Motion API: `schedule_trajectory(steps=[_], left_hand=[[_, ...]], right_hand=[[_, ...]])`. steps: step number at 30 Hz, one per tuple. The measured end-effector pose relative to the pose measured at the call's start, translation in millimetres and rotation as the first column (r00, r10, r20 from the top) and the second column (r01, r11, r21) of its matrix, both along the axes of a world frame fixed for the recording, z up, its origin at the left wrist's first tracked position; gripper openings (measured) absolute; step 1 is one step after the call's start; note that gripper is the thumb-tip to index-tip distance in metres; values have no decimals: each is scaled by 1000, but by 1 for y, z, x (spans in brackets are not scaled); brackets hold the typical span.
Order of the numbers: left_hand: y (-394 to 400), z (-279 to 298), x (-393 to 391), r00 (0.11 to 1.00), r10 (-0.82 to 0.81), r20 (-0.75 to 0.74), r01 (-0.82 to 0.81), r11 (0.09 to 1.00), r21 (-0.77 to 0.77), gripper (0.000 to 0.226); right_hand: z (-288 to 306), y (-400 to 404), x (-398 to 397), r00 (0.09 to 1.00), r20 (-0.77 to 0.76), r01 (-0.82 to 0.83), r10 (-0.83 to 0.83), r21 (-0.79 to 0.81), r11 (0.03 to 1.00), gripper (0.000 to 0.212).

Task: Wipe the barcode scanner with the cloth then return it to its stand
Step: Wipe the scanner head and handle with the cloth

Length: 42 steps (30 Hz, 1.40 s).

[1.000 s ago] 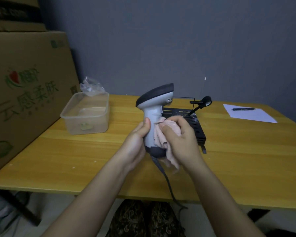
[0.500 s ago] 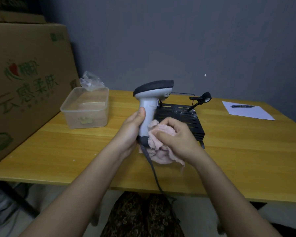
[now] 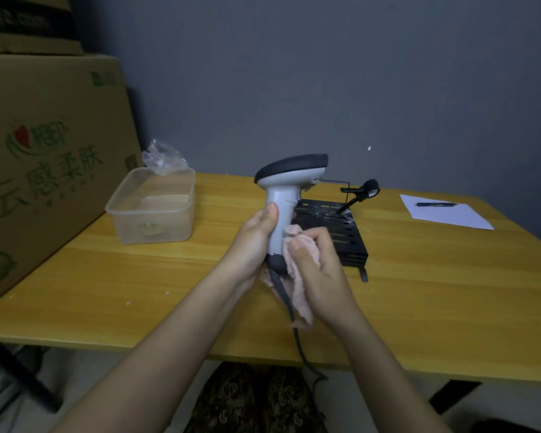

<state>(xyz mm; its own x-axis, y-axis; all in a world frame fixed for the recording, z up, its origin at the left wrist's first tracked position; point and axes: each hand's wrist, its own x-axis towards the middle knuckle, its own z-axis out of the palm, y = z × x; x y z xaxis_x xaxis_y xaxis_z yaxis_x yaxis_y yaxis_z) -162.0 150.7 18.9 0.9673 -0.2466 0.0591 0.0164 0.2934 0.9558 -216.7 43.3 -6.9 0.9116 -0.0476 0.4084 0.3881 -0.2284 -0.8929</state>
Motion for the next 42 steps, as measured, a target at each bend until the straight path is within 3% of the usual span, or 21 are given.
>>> schedule_trajectory(steps=[2, 4, 7, 8, 11, 15, 19, 23, 29, 31, 34, 36, 38, 42], left_hand=[[3, -1, 2, 1000, 28, 1, -28, 999, 28, 33], [6, -3, 2, 999, 34, -3, -34, 999, 41, 32], [8, -7, 4, 1000, 16, -17, -16, 999, 36, 32], [8, -7, 5, 1000, 13, -21, -13, 1000, 20, 32], [1, -4, 4, 999, 37, -28, -37, 999, 19, 30], [-7, 4, -4, 992, -28, -120, 24, 999, -39, 28], [0, 10, -6, 981, -122, -150, 103, 986, -129, 14], [12, 8, -3, 986, -135, -98, 130, 990, -55, 28], [9, 1, -3, 954, -243, -178, 226, 968, -109, 34], [5, 0, -3, 960, -213, -180, 201, 976, -83, 32], [2, 0, -2, 989, -95, -114, 103, 993, 63, 24], [1, 1, -1, 998, -28, -57, 35, 991, 131, 22], [0, 1, -1, 998, 12, -64, -4, 993, 116, 24], [-3, 1, -4, 995, 53, -81, -47, 996, 74, 27]], right_hand=[[-2, -7, -3, 998, 37, -46, 54, -201, 979, 2], [2, -22, -2, 994, 44, -72, 103, -453, 889, 2], [8, -46, -1, 999, 5, -23, 33, -619, 785, 4], [8, -49, -2, 998, 48, 60, -39, -602, 796, 5], [4, -31, -11, 978, 120, 203, -171, -343, 917, 7], [0, -6, -10, 969, 74, 244, -236, -433, 868, 40], [0, -3, -9, 953, 68, 298, -295, -385, 874, 36], [4, -11, -6, 984, -114, 134, -136, -22, 991, 33], [-9, -30, 0, 946, -301, -12, 121, 340, 940, 39], [-12, -35, 1, 945, -301, -35, 129, 299, 953, 36], [-9, -41, 0, 967, -253, -22, 39, 69, 997, 21], [-5, -44, -3, 970, -229, 75, -80, -28, 997, 28], [2, -44, -4, 971, -162, 171, -178, -58, 984, 37], [25, -44, 9, 979, -42, 198, -197, 18, 980, 28]])
